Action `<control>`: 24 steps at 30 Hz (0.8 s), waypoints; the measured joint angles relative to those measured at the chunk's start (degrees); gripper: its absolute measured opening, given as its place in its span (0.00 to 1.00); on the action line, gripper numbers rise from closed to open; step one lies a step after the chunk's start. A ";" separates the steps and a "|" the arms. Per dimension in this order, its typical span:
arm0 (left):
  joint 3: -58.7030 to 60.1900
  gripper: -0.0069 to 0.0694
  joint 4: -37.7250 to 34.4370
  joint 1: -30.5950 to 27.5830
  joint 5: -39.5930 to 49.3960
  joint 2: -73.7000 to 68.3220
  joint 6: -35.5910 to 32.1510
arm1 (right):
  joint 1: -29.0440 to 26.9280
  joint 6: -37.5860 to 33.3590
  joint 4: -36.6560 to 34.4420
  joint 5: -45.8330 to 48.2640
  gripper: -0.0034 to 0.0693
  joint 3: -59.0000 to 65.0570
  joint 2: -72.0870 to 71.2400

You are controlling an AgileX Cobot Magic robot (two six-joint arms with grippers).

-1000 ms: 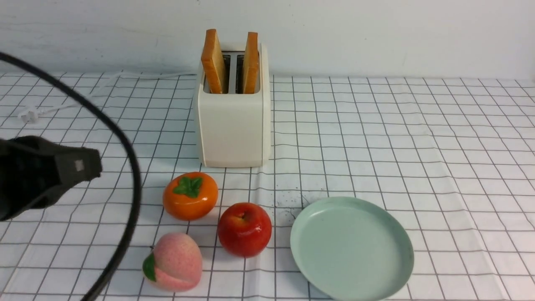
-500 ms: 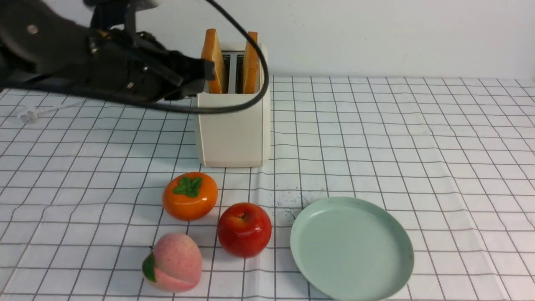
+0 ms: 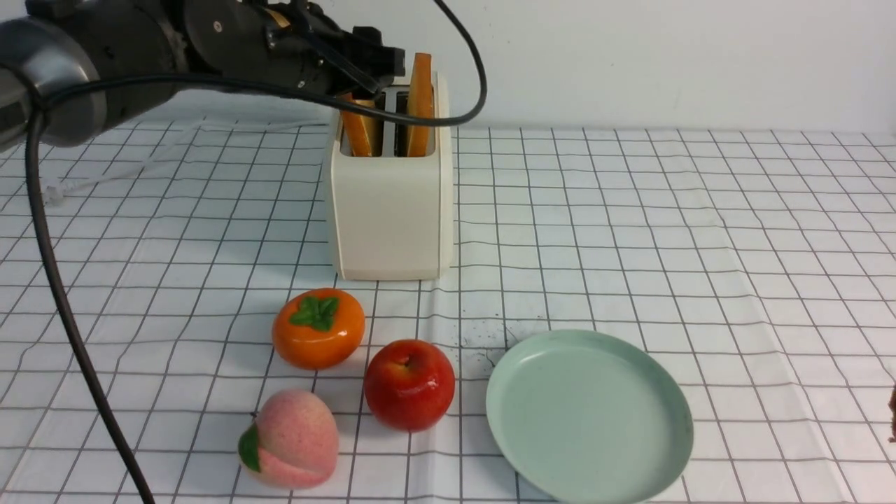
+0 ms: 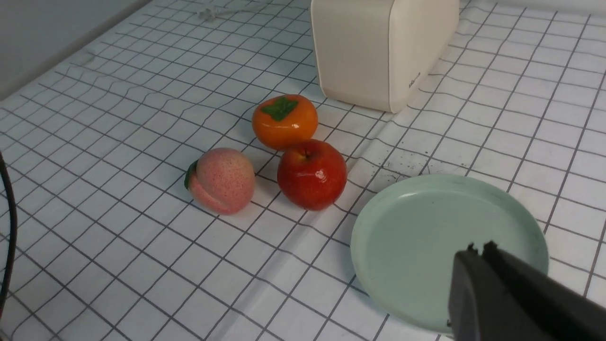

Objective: Take toasted bread from bread machine on white checkered table place on plate.
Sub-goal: 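Reach for a toast slice standing in the toaster with the left gripper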

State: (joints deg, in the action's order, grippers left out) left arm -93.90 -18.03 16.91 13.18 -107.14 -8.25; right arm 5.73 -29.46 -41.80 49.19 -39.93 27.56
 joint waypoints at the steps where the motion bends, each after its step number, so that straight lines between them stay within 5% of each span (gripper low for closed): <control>1: -0.05 0.71 0.40 0.00 -1.20 -0.38 0.04 | 0.00 0.00 -0.05 0.29 0.05 0.00 0.00; 24: -0.35 0.71 -2.89 -1.71 -3.09 -3.90 1.72 | 0.00 0.00 -0.05 1.49 0.07 0.00 0.00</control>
State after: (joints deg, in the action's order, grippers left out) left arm -94.25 -20.92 15.20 10.09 -111.04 -6.53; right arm 5.73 -29.46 -41.84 50.67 -39.93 27.56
